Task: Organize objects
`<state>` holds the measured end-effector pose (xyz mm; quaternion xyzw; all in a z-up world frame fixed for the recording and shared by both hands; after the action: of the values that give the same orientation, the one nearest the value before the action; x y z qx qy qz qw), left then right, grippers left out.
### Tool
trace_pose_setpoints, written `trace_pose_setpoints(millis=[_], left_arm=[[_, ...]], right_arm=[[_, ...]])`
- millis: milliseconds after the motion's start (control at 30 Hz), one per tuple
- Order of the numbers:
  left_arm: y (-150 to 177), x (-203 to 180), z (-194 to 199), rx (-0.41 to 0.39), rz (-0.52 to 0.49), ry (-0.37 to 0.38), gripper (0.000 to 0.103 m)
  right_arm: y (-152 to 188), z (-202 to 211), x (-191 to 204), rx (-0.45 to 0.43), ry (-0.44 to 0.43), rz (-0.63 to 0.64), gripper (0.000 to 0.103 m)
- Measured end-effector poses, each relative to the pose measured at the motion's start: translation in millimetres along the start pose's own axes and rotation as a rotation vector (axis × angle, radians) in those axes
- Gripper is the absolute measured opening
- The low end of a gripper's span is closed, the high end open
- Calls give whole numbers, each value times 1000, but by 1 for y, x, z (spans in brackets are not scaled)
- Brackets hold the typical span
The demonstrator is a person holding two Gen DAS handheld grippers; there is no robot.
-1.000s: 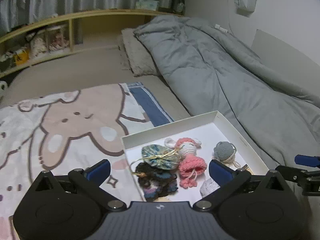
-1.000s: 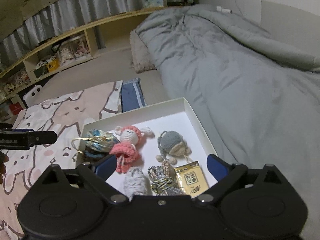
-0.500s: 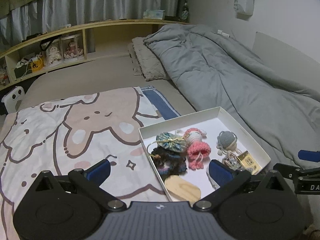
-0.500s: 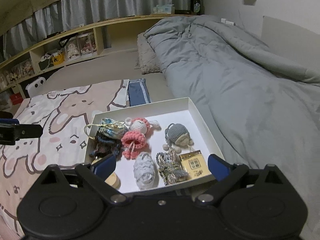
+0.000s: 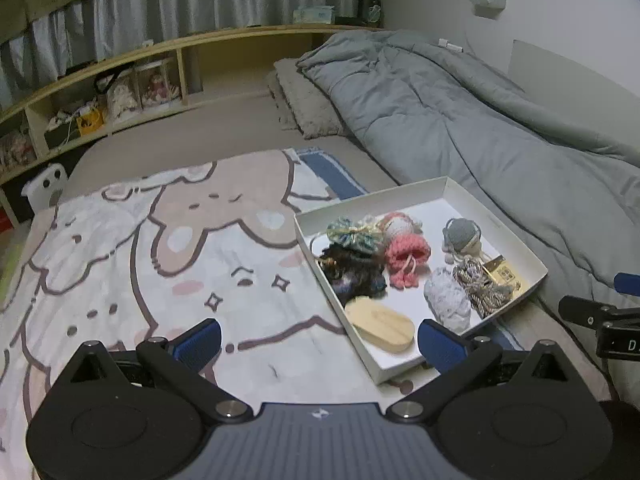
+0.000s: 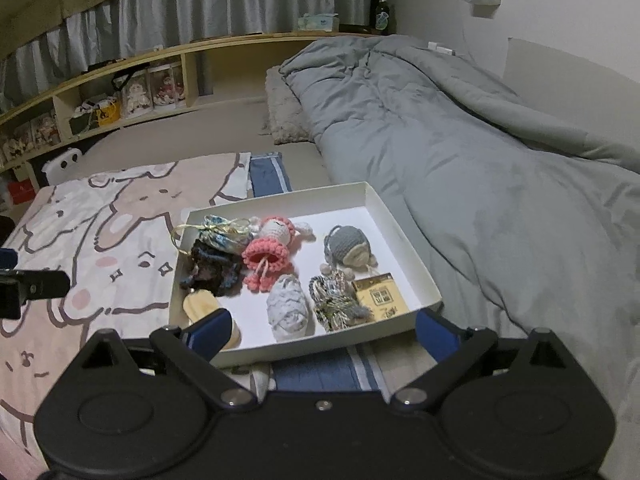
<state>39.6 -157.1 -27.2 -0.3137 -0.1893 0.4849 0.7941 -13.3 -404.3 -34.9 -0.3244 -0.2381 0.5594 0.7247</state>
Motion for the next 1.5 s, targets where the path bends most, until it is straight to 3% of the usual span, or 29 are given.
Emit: trace_pose_setpoints(millis=[267,1500], left_arm=[[20,11,-14,26,15,-43,103],[34,18,-24,49,71,-37,103]], right_arm=[[7,-4,10,-2,28,17,99],[10,-14,14,47,27,23,99]])
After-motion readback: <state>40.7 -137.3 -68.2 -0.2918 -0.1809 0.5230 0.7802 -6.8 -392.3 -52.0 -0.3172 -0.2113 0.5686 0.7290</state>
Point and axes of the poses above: each gripper's, at about its wrist camera, not at the fingertips, and z roughly against the way its jaws point, x to its left, y to its underside, the point moved 7 cm from there along -z, roughly the way its jaws point, and after that the axes turned 4 degrees about x, right-handed, at the moved point
